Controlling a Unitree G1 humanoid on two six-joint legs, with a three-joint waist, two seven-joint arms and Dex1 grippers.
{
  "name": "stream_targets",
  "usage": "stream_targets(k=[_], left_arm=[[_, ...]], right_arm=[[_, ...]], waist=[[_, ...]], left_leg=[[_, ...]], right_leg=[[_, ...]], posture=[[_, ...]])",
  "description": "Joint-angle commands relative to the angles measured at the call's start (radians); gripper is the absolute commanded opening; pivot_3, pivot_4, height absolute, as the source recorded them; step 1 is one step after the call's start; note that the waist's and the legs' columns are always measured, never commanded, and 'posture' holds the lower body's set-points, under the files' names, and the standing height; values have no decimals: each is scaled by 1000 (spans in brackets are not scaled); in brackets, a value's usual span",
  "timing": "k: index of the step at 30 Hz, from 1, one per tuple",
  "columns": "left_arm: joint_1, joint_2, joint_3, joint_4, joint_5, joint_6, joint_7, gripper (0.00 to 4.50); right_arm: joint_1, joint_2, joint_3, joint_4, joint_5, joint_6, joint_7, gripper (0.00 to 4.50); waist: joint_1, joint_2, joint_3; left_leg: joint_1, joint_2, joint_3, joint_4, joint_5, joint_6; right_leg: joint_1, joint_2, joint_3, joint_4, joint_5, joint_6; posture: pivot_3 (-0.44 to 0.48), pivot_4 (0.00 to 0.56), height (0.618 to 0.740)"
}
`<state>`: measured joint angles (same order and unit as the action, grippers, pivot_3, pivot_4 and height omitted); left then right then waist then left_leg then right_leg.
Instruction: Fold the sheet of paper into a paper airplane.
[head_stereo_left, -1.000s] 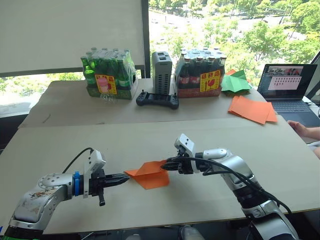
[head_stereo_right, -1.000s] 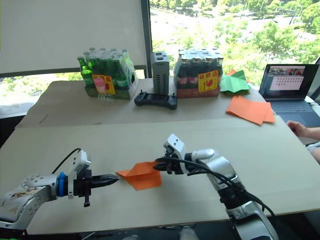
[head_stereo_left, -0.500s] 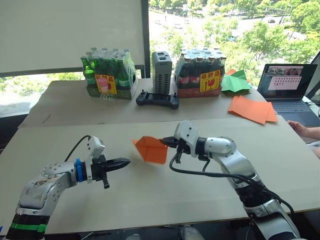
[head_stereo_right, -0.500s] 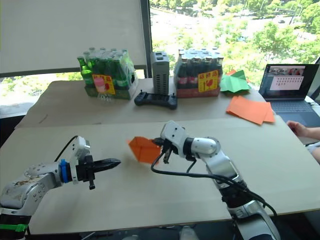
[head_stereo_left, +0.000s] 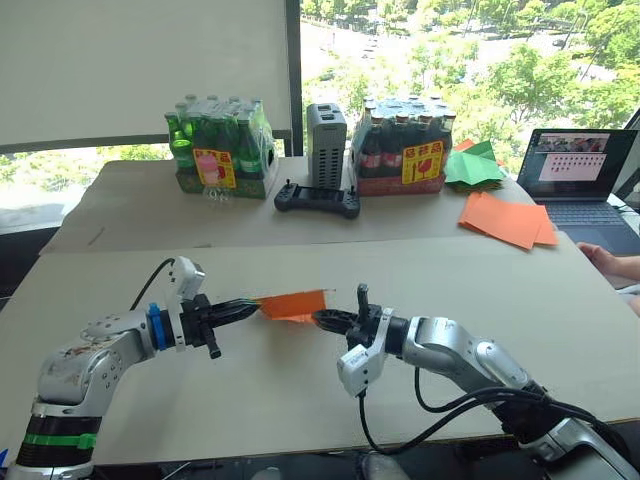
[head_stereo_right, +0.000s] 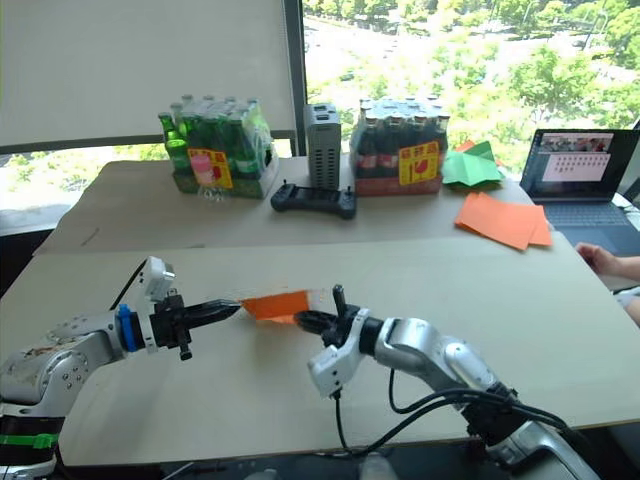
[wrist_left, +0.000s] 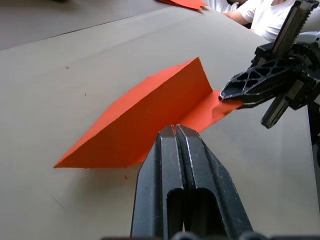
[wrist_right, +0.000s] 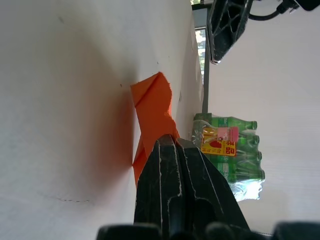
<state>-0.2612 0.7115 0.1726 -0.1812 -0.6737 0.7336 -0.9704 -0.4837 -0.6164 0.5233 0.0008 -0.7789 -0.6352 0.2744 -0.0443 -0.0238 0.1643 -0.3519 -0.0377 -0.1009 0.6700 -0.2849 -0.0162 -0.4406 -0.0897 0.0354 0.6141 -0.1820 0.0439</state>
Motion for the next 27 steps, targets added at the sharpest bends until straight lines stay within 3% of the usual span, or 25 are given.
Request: stream_targets(k=[1,5,10,14,17,20,24,27], left_arm=[[-25,11,4,-18,-11,0,-2,48],[-26,11,2,-22,-6,1,0,48],[-16,5,-9,-48,-12,11,8,48],[-12,5,-8,-44,-12,6,7,48],[-13,3,-11,-41,-12,6,8,48],[-12,0,-17,-40,-9,1,7,48],[-15,-4,-14,-36,-9,-1,12,48],[-14,-7,-16,-45,-13,3,13,48]], right_arm=[[-21,-10,38,80,-34,-89,-5,11],[-25,15,25,118,91,-42,113,11],[5,26,-20,56,311,86,299,1569],[53,-15,-67,-124,526,296,506,2954],[65,-6,-118,-296,721,570,615,2954],[45,52,-171,-397,876,870,623,2954],[19,165,-174,-415,877,1149,511,1808],[35,212,-130,-444,862,1245,468,710]], waist=[[-2,0,0],[-3,-1,0],[1,-1,0],[2,-1,0],[2,-1,0],[-1,-1,0],[3,-1,0],[7,-1,0]], left_leg=[[1,0,0,0,0,0],[1,1,0,0,0,0],[1,1,0,0,0,0],[1,0,0,0,0,0],[1,1,-1,1,0,0],[1,2,-1,1,0,0],[2,2,-2,1,0,0],[1,2,-2,2,0,0]], right_leg=[[0,0,0,0,0,0],[1,1,0,0,0,0],[2,0,0,-1,0,0],[2,0,0,-1,0,0],[2,0,0,-1,0,0],[2,1,0,0,1,0],[2,2,-1,1,1,-1],[1,2,-1,1,1,-1]], posture=[[0,150,723],[0,150,723],[0,150,723],[0,150,723],[0,150,723],[0,150,723],[0,150,723],[0,150,723]])
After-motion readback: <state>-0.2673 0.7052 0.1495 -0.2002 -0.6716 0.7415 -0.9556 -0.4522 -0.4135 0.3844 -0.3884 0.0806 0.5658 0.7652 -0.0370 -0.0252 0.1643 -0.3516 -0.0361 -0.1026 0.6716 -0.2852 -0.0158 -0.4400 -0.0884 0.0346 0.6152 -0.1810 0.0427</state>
